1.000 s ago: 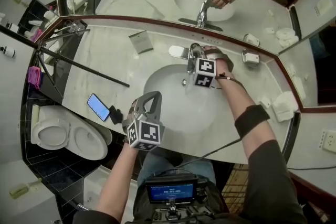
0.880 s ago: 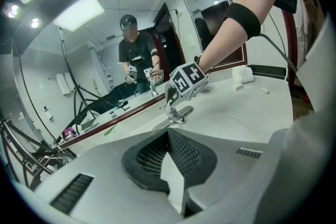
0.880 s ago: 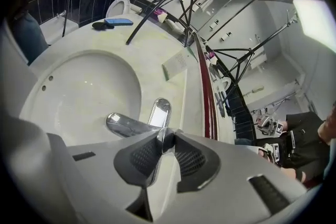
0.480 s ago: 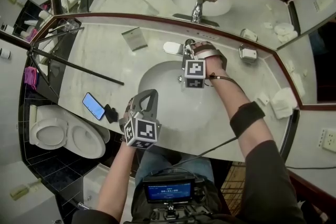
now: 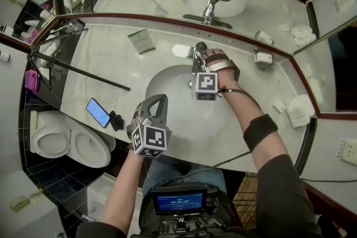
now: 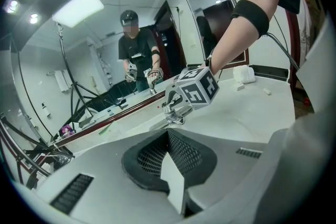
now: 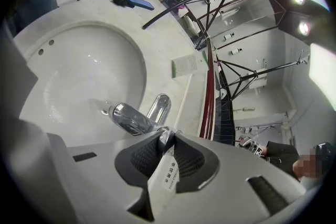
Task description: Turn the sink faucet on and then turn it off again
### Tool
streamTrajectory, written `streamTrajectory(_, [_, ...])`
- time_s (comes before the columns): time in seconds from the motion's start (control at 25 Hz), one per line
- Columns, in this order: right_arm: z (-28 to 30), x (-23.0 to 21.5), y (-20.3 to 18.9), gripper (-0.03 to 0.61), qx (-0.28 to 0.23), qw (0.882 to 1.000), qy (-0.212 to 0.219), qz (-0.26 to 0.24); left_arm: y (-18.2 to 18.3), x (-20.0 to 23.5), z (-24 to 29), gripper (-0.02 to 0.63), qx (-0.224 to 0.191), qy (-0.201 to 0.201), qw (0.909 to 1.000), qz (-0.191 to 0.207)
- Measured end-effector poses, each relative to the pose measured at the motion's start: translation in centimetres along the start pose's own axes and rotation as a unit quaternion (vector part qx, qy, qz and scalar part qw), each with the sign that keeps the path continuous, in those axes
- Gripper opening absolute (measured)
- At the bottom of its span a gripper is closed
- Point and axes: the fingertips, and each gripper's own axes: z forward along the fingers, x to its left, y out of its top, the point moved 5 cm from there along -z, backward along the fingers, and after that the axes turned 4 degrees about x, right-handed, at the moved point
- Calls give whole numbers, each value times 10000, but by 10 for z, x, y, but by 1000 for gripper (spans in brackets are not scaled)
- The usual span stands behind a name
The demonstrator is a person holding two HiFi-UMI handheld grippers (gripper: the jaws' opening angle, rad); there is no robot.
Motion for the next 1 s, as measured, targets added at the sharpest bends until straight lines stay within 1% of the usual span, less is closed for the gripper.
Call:
streamTrajectory(0.16, [0,5,1,64,-71,9997,-212,15,2,2,3,0,3,-9,10000,-23])
streamTrajectory(0.32, [0,12,4,98,-142,9995,-268,33,3,6,5,0,17,8,10000,-34])
streamTrajectory(0.4, [0,13,5,103,-201,9994,-269,10,4,9,6,0,20,32,10000,-36])
streamTrajectory(0.64, [1,24,1,121,-320,9982,-345,-367,8,17,6,0,0,100,9999,-43])
streamTrajectory(0.72, [1,28,-1,124,-346,9980,-336,-420,7,19,6,0,8,118,9999,-60])
streamTrajectory(0.88, [2,26,-1,124,-417,9978,-351,-368,7,23,5,0,4,145,9998,-98])
streamTrajectory(1.0, [2,28,-2,126,-346,9985,-310,-300,8,21,4,0,-11,138,9998,-114])
